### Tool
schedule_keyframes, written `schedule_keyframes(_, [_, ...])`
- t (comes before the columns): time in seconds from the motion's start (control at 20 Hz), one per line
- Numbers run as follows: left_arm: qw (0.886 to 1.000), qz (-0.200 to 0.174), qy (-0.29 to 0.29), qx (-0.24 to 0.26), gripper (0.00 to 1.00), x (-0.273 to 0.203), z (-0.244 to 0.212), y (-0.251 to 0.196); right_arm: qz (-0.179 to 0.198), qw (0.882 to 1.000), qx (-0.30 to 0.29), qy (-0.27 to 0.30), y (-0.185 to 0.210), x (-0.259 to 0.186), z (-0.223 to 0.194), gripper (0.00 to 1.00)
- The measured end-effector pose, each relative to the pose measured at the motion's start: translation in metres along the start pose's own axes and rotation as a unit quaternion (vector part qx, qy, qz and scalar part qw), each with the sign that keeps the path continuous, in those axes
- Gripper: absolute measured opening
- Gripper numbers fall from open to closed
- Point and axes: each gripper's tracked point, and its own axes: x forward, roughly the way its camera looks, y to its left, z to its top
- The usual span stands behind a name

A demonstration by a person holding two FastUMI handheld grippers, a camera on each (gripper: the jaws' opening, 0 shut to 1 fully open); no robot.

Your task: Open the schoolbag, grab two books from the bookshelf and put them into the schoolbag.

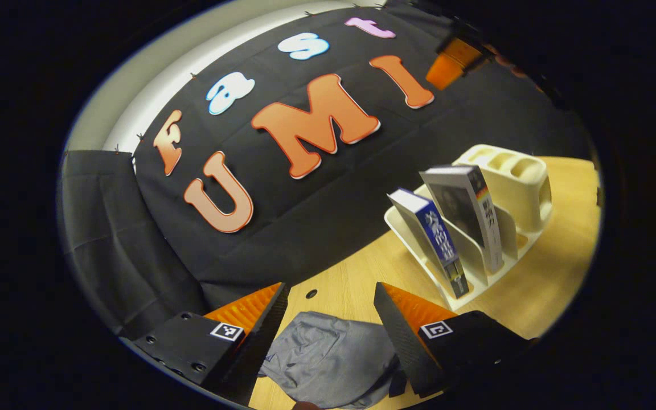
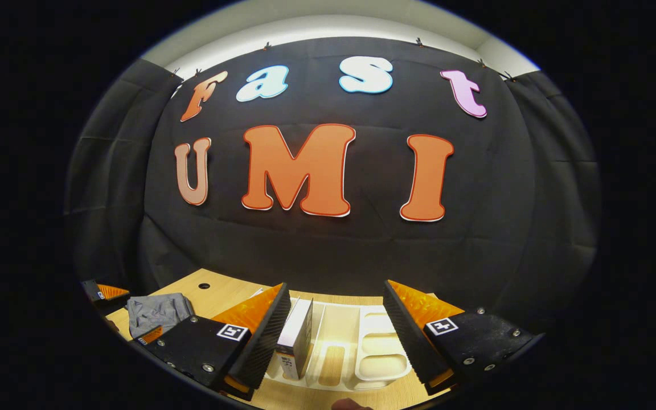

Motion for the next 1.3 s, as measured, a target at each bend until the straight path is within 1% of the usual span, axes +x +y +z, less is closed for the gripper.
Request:
schedule_keyframes(0.1, [0.999, 0.002, 0.032, 0.025, 0.97, -0.002, -0.023, -0.008, -0.002, 1.000, -0.003, 0.002, -0.006, 0.002, -0.003, 0.97])
schedule_keyframes(0.2, [0.997, 0.014, 0.050, 0.062, 0.98, -0.003, -0.045, -0.014, -0.003, 1.000, -0.003, 0.006, -0.012, 0.004, -0.008, 0.97])
schedule_keyframes(0.5, [0.985, 0.000, 0.094, 0.148, 0.97, 0.003, -0.094, -0.034, -0.003, 1.000, -0.008, 0.016, -0.023, 0.006, -0.021, 0.98])
schedule_keyframes(0.7, [0.978, -0.011, 0.120, 0.171, 0.97, -0.008, -0.121, -0.050, -0.009, 1.000, -0.005, 0.020, -0.034, 0.001, -0.028, 0.97])
schedule_keyframes(0.85, [0.973, -0.011, 0.144, 0.182, 0.97, -0.013, -0.142, -0.050, -0.015, 1.000, 0.000, 0.023, -0.040, -0.002, -0.032, 0.97])
schedule_keyframes(0.95, [0.970, -0.002, 0.158, 0.186, 0.97, -0.012, -0.150, -0.046, -0.019, 1.000, 0.002, 0.023, -0.046, -0.005, -0.034, 0.97])
schedule_keyframes(1.1, [0.965, 0.021, 0.171, 0.199, 0.96, -0.009, -0.157, -0.036, -0.021, 0.999, 0.007, 0.025, -0.050, -0.009, -0.036, 0.97])
schedule_keyframes(1.2, [0.964, 0.037, 0.168, 0.202, 0.95, -0.004, -0.154, -0.030, -0.021, 0.999, 0.007, 0.026, -0.051, -0.011, -0.037, 0.97])
schedule_keyframes(1.3, [0.965, 0.045, 0.168, 0.198, 0.94, 0.001, -0.154, -0.028, -0.021, 0.999, 0.006, 0.024, -0.053, -0.013, -0.036, 0.97])
